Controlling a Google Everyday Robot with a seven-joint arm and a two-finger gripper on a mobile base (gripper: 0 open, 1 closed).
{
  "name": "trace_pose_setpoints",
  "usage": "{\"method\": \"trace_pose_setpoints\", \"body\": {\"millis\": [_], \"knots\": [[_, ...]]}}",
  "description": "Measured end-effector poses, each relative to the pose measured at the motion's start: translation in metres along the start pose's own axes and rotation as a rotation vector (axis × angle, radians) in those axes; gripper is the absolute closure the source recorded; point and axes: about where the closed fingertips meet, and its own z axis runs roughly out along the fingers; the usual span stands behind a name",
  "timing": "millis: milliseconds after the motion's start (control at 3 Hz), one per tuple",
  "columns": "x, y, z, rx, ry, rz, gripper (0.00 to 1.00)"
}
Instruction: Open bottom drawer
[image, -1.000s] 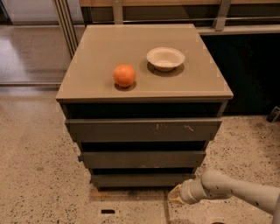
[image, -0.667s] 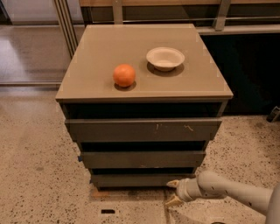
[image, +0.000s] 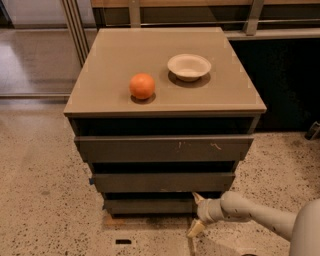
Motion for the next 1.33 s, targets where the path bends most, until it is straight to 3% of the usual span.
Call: {"method": "trace_pose_setpoints", "body": {"millis": [667,1333], "knots": [[0.006,-0.024,0.040,-0.041,0.030,-0.013,0.00],[0.026,-0.034,0.076,-0.105,0.111,0.016,0.00]]}}
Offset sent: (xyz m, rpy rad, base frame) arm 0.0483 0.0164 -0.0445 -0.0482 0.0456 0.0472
